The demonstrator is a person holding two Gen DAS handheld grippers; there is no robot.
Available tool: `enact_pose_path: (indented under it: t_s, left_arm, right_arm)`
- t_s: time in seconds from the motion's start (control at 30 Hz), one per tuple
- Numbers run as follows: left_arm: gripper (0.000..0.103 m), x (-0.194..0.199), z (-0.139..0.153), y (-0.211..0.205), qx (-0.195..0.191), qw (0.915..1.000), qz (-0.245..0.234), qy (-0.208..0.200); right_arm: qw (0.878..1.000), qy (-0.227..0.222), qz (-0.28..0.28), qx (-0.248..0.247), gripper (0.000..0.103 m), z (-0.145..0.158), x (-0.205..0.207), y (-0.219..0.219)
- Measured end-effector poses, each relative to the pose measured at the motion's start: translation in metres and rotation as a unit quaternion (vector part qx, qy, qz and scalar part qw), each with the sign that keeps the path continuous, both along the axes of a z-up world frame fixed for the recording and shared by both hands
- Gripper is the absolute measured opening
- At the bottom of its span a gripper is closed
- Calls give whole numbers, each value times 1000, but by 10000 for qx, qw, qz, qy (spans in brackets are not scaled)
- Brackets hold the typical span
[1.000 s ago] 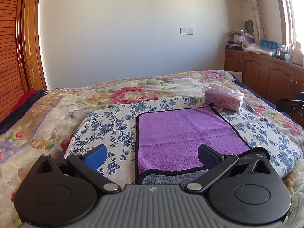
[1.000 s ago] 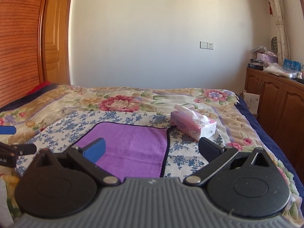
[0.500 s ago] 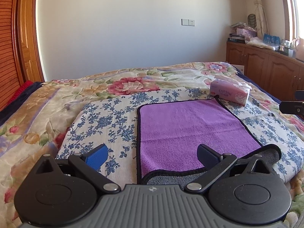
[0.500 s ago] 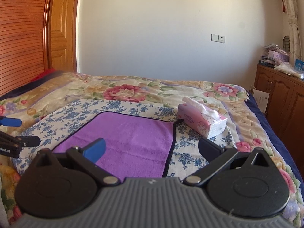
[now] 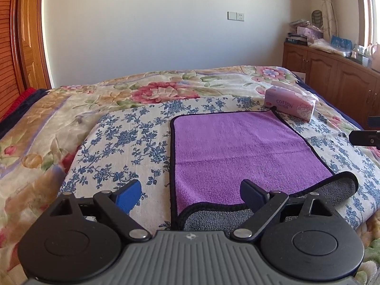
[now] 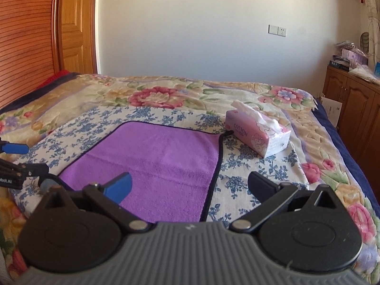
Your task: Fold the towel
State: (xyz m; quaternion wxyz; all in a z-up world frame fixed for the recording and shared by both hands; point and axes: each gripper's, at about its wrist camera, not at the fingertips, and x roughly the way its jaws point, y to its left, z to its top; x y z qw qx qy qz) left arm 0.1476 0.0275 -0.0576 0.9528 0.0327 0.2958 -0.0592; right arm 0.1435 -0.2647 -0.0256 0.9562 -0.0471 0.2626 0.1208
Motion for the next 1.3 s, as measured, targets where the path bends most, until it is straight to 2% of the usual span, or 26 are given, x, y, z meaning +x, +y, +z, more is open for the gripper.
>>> enact_pose_path:
  t_s: [0.33,0.4,0.7,0.87,0.9,0.97,1.13,1.3]
  left_arm:
    - [69,12,-19,2,-99,9984,-34,564]
    - [59,14,-23,3,-87,9977,0,680]
    - [36,17,-27,6,-206,9961,37,854]
    - [31,18,-29,5,-176,9955,70,932]
    - [31,19,-30,5,-177,9954,73,943]
    - [30,19,-30,5,-170,9954,79,941]
    - [28,19,-31,6,-178,9951,98,963]
    - [25,19,-32,7,-176,9949,103,991]
  right_arm:
    - [9989,466,76,-31,103,-12,6,0]
    - [9982,578,118,-67,103,-15,7,1]
    - [9923,1217,213,-10,103,-32,15,2]
    - [9888,1461,288,62,101,-37,16,2]
    - [9882,1501,302,65,95,-38,16,2]
    - [9870,1574,324,69,88,-41,17,2]
    - [9846,1705,358,118,85,-44,18,1]
    - [9823,1832,361,168,76,-47,20,0]
